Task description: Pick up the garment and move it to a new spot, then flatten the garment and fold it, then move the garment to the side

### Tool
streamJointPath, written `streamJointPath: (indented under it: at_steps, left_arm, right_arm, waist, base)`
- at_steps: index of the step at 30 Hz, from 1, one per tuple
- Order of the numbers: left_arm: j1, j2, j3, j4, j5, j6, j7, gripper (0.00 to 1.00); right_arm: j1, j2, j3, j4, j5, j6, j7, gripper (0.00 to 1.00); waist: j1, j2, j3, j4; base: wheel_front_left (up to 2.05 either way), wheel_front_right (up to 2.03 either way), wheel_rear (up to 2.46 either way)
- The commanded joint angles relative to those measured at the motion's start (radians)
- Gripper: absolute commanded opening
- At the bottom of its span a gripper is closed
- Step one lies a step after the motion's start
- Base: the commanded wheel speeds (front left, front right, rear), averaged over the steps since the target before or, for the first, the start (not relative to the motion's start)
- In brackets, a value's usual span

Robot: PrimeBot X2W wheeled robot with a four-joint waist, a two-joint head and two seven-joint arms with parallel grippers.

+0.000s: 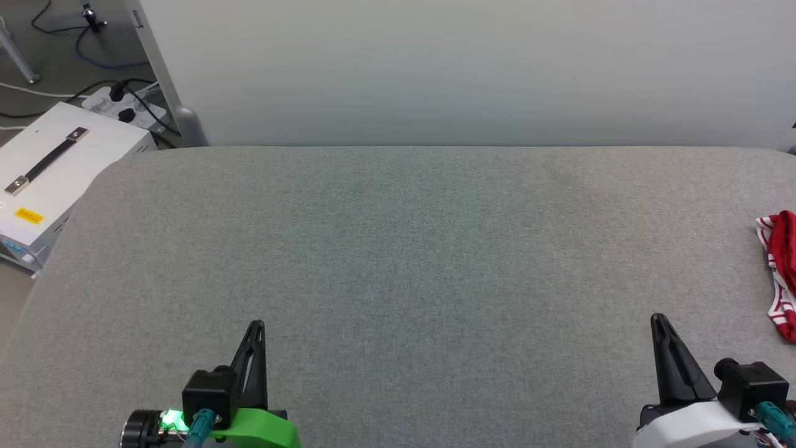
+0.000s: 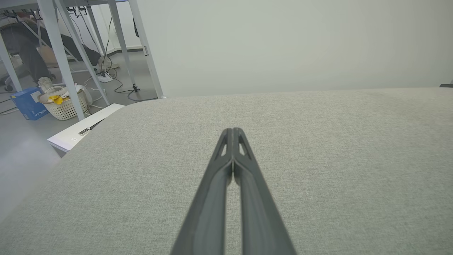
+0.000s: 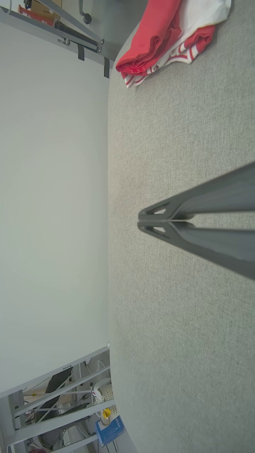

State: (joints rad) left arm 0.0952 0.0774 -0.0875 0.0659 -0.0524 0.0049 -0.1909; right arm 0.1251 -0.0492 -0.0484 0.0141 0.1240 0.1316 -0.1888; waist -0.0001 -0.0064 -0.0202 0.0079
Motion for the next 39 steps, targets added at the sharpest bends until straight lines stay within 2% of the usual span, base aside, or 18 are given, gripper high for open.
streamJointPath:
  at_steps: [1,39]
  left_arm:
    - [-0.021,-0.004,0.006,-0.005,0.006,-0.001,0.008,0.00]
    - [-0.056,-0.015,0.045,-0.034,0.028,-0.003,0.095,0.00]
  right_arm:
    - [-0.019,-0.001,0.003,-0.003,-0.014,0.000,0.006,0.00]
    - [-0.069,-0.001,0.025,-0.008,-0.066,-0.001,0.092,0.00]
  waist:
    - [0.0001,0.0017,0.000,0.000]
    - [0.0001,0.0039,0.010,-0.004]
  base:
    - [0.00,0.00,0.00]
    - [0.00,0.00,0.00]
